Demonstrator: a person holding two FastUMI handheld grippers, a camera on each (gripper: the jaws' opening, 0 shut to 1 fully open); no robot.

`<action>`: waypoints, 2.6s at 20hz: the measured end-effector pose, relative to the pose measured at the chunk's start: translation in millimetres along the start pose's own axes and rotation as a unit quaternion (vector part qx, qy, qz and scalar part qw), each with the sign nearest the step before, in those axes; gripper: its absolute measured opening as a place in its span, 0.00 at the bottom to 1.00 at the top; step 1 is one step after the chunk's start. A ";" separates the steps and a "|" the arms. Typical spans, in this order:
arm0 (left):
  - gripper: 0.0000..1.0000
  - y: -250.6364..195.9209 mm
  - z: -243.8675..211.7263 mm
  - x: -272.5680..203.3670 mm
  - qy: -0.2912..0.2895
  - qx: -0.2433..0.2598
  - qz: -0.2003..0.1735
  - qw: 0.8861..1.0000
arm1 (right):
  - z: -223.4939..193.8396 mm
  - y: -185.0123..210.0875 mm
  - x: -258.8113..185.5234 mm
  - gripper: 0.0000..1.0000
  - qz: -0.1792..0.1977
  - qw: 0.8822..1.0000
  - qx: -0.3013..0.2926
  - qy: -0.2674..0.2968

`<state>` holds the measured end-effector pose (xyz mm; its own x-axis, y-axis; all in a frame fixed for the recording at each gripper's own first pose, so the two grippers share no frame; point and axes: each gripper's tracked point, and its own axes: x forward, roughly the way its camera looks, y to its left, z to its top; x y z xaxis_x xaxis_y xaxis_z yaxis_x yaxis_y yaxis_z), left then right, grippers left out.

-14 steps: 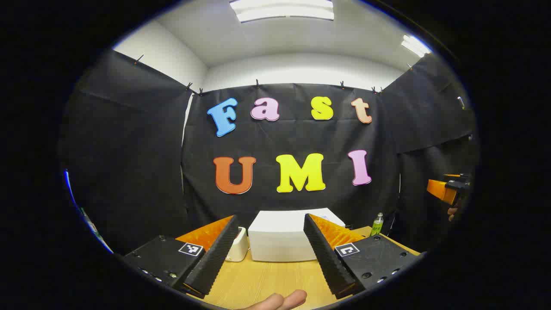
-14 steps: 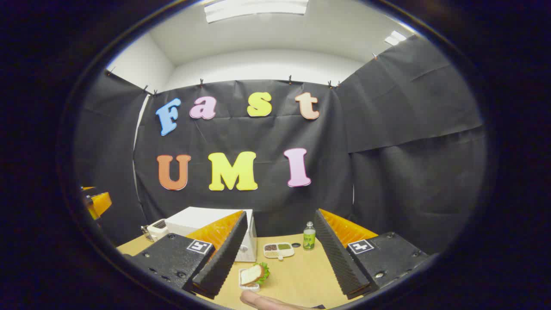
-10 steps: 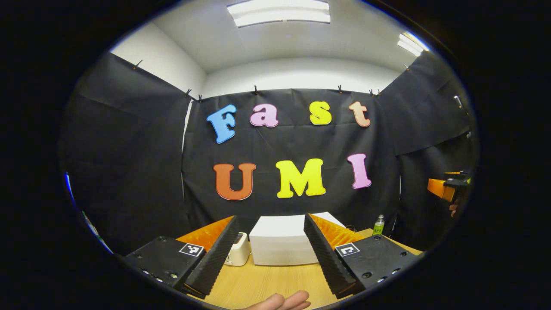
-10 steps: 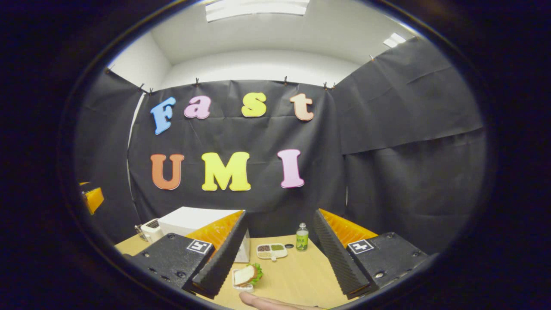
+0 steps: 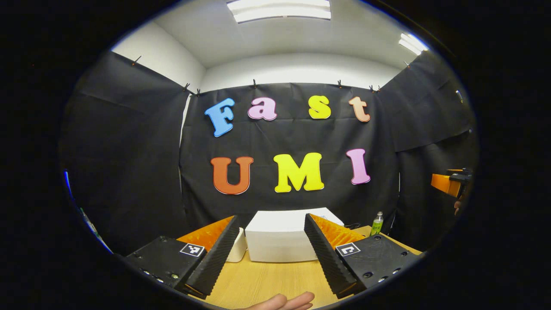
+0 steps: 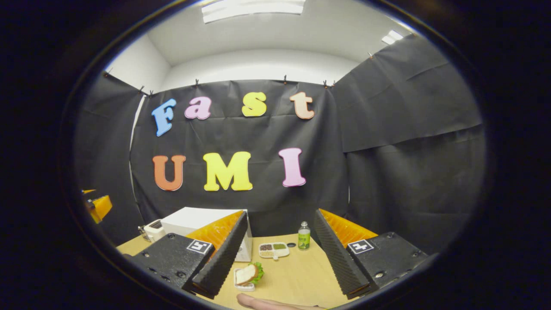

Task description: Open the microwave oven with the left hand, put the food in, and close the microwave oven.

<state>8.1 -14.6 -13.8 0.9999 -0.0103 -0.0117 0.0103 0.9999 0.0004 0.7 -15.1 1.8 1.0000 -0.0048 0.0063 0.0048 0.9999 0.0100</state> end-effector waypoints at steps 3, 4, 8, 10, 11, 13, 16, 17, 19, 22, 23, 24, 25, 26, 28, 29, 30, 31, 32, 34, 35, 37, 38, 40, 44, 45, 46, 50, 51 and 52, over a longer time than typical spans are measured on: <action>0.95 -10.2 -3.5 7.9 -0.003 -0.003 -0.016 1.000 | 1.9 3.0 -1.0 0.93 0.005 1.000 -0.001 -0.006; 0.95 -11.2 -5.4 10.8 -0.003 -0.005 -0.016 1.000 | 3.3 4.9 -1.5 0.93 0.008 1.000 0.001 -0.007; 0.95 -13.5 -17.4 30.7 0.001 -0.008 -0.004 1.000 | 1.0 6.6 -3.3 0.93 0.016 1.000 0.011 -0.009; 0.95 -14.2 -27.9 45.7 0.003 -0.011 0.000 1.000 | 0.4 6.9 -3.0 0.93 0.018 1.000 0.015 -0.010; 0.94 -18.8 -35.1 54.8 0.005 -0.018 -0.004 1.000 | -2.4 6.0 -2.4 0.93 0.019 1.000 0.017 -0.010; 0.95 -27.6 -51.7 72.0 0.013 -0.040 -0.014 0.999 | -5.9 6.1 -1.1 0.92 0.023 1.000 0.017 -0.008; 0.95 -38.8 -77.9 103.3 0.020 -0.044 -0.018 0.999 | -10.1 2.2 4.2 0.99 0.021 1.000 0.016 -0.008; 0.95 -43.5 -88.7 114.2 0.023 -0.038 -0.020 0.999 | -12.4 1.4 6.9 0.99 0.020 1.000 0.013 -0.008; 0.95 -67.0 -115.1 132.1 0.034 -0.038 -0.048 0.998 | -17.9 -0.8 11.3 0.99 0.018 1.000 0.004 -0.010; 0.95 -92.2 -156.4 156.9 0.056 -0.056 -0.072 0.994 | -30.5 -3.1 18.0 0.93 0.021 1.000 -0.001 -0.004; 0.95 -96.0 -169.0 165.7 0.062 -0.057 -0.070 0.994 | -35.1 -4.5 21.9 0.93 0.022 1.000 0.001 0.000; 0.95 -101.9 -182.4 174.7 0.070 -0.057 -0.070 0.993 | -39.1 -5.6 25.3 0.93 0.023 1.000 0.003 0.003; 0.95 -110.4 -195.0 184.4 0.073 -0.058 -0.075 0.993 | -43.9 -8.1 28.4 0.93 0.022 1.000 0.005 0.005; 0.95 -117.4 -207.4 192.5 0.080 -0.058 -0.077 0.992 | -46.8 -10.5 31.0 0.99 0.021 1.000 0.004 0.007; 0.95 -128.8 -230.5 209.9 0.090 -0.064 -0.083 0.990 | -50.6 -15.9 37.3 0.93 0.020 1.000 -0.004 0.005; 0.95 -134.5 -242.3 216.2 0.099 -0.072 -0.084 0.989 | -49.9 -18.7 38.9 0.93 0.018 1.000 -0.012 -0.001; 0.95 -141.8 -253.9 222.2 0.108 -0.080 -0.087 0.987 | -47.9 -22.3 40.6 0.93 0.016 1.000 -0.020 -0.009; 0.95 -145.9 -262.4 227.4 0.113 -0.083 -0.088 0.986 | -48.5 -25.3 41.9 1.00 0.014 0.999 -0.027 -0.015; 0.95 -148.1 -269.9 232.4 0.117 -0.081 -0.086 0.986 | -48.9 -27.5 42.5 0.99 0.014 0.999 -0.031 -0.019; 0.95 -150.2 -279.8 240.2 0.118 -0.075 -0.082 0.987 | -55.7 -27.0 45.5 0.99 0.020 0.999 -0.033 -0.016; 0.95 -151.5 -281.4 244.8 0.114 -0.072 -0.081 0.988 | -59.1 -28.3 46.9 0.99 0.023 0.999 -0.033 -0.014; 0.94 -153.7 -283.7 253.2 0.104 -0.064 -0.075 0.990 | -64.1 -30.6 52.6 0.99 0.024 0.999 -0.036 -0.011; 0.94 -157.4 -285.0 257.6 0.103 -0.056 -0.078 0.990 | -66.6 -31.6 56.4 0.99 0.023 0.999 -0.041 -0.009; 0.94 -159.5 -281.5 264.2 0.091 -0.030 -0.080 0.992 | -73.9 -34.7 63.2 0.99 0.017 0.999 -0.051 -0.006; 0.91 -157.5 -287.9 278.6 0.083 -0.017 -0.061 0.994 | -92.0 -33.4 71.2 0.99 0.027 0.998 -0.054 0.012; 0.90 -160.0 -285.4 281.8 0.078 -0.015 -0.065 0.995 | -98.3 -32.3 71.1 1.00 0.034 0.998 -0.048 0.022; 0.84 -161.0 -285.4 284.0 0.077 -0.018 -0.062 0.995 | -102.8 -31.3 71.6 1.00 0.042 0.998 -0.041 0.032; 0.81 -158.6 -286.0 288.2 0.070 -0.025 -0.044 0.996 | -107.4 -47.0 72.6 0.99 0.030 0.998 -0.045 0.038; 0.81 -158.9 -287.4 288.5 0.067 -0.022 -0.038 0.997 | -109.4 -49.9 72.4 1.00 0.025 0.998 -0.044 0.037; 0.81 -159.8 -287.1 289.3 0.064 -0.021 -0.037 0.997 | -112.0 -52.7 72.4 1.00 0.022 0.998 -0.042 0.040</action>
<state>292.4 -177.2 -304.3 0.9866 -0.0870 -0.1378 0.0813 0.9956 -0.0463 73.6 -67.1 -110.2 0.9965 0.0375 -0.0742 -0.0429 0.9965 -0.0721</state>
